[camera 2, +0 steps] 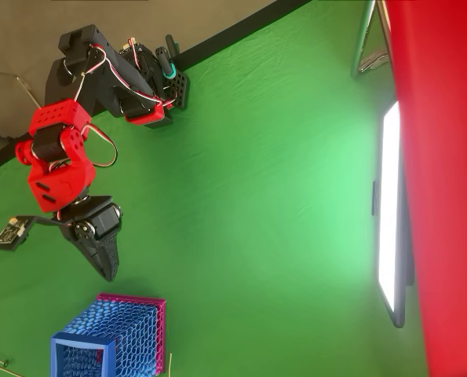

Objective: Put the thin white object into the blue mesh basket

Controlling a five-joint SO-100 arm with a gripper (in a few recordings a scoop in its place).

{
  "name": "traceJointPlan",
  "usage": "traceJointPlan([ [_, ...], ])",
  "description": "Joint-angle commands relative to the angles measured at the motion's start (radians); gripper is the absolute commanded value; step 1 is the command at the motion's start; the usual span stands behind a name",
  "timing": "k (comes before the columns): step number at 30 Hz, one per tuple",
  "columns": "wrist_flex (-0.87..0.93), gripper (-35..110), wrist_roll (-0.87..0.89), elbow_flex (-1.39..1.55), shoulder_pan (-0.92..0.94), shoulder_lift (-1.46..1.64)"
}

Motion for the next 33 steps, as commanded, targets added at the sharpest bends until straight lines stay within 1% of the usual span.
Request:
traceJointPlan([
  [1,-0.018,1,0.117,0.077,-0.018,0.110],
  [6,-0.018,1,0.313,0.238,-0.043,0.253],
  [13,-0.021,1,0.568,0.535,-0.092,0.439],
  [17,-0.074,1,0.755,0.721,-0.114,0.551],
  [19,-0.118,1,0.819,0.822,-0.129,0.614],
  [23,-0.224,1,0.873,1.039,-0.169,0.749],
  [26,-0.229,1,0.885,1.154,-0.193,0.847],
  [33,-0.227,1,0.913,1.331,-0.186,1.006],
])
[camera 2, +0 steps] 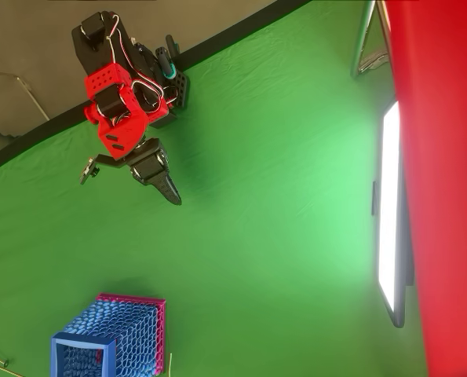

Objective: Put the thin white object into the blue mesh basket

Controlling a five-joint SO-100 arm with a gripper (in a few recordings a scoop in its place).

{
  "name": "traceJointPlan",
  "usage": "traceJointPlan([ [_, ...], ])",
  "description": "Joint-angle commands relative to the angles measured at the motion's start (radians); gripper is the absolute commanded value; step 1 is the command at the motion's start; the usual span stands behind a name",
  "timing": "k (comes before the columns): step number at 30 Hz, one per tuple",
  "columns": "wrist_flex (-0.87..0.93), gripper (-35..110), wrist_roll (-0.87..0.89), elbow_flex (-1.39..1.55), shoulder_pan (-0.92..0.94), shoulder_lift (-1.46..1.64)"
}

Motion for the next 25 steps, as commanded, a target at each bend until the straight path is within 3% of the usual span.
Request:
traceJointPlan([
  [1,-0.018,1,0.014,0.052,-0.003,0.067],
  [11,-0.084,1,0.023,0.293,0.009,0.275],
  [25,0.046,1,0.051,0.293,0.023,0.279],
])
